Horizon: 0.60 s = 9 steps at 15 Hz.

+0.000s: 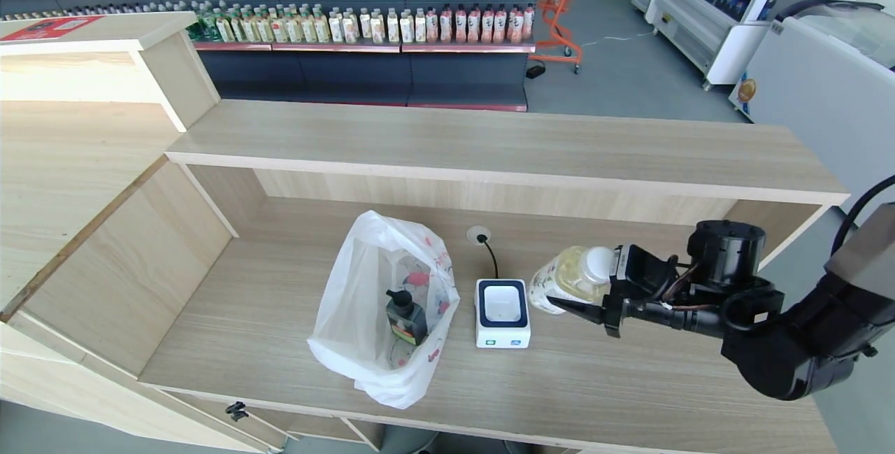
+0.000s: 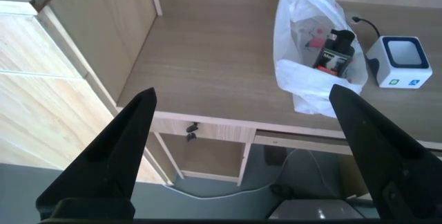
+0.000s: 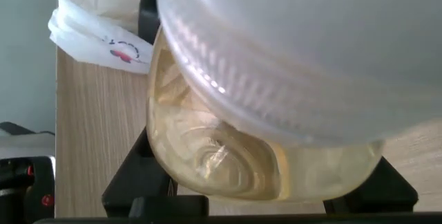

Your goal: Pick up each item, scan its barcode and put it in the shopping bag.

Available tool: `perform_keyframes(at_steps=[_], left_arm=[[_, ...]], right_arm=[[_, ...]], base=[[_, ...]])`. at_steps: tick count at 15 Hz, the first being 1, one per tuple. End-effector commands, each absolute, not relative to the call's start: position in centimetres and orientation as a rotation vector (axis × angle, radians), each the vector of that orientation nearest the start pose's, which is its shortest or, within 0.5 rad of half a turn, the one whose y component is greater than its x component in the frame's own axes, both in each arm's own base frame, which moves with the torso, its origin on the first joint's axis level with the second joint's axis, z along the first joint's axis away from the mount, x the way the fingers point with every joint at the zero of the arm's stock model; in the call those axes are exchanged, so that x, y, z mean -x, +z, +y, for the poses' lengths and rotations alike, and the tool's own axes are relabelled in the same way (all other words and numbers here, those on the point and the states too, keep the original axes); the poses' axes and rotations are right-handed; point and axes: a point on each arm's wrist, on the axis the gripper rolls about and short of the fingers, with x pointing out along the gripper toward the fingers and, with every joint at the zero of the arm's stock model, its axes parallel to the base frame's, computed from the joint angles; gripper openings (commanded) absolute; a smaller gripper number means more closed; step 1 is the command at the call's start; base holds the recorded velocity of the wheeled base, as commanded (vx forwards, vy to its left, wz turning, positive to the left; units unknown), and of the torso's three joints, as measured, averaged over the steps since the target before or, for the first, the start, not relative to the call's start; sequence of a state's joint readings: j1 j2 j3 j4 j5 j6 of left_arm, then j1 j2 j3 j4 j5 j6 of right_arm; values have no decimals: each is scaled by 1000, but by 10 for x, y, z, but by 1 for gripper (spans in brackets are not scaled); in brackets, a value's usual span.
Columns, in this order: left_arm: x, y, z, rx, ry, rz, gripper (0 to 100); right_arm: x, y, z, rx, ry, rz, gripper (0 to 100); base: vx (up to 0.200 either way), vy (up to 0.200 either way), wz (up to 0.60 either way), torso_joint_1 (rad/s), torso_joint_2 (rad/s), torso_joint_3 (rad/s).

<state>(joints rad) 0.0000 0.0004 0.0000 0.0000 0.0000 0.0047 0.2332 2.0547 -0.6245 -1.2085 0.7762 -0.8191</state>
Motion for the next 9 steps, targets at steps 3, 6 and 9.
perform_keyframes(at_steps=[3, 6, 9], left_arm=[[23, 76, 0, -5, 0, 2, 100], [23, 76, 0, -5, 0, 2, 100], [23, 76, 0, -5, 0, 2, 100]], right_arm=[[-336, 43, 88, 762, 1127, -234, 0], [-351, 36, 94, 802, 1160, -310, 0], [-358, 30, 98, 811, 1170, -323, 0]], base=[[0, 0, 0, 0, 0, 0], [0, 0, 0, 0, 0, 0], [0, 0, 0, 0, 0, 0]])
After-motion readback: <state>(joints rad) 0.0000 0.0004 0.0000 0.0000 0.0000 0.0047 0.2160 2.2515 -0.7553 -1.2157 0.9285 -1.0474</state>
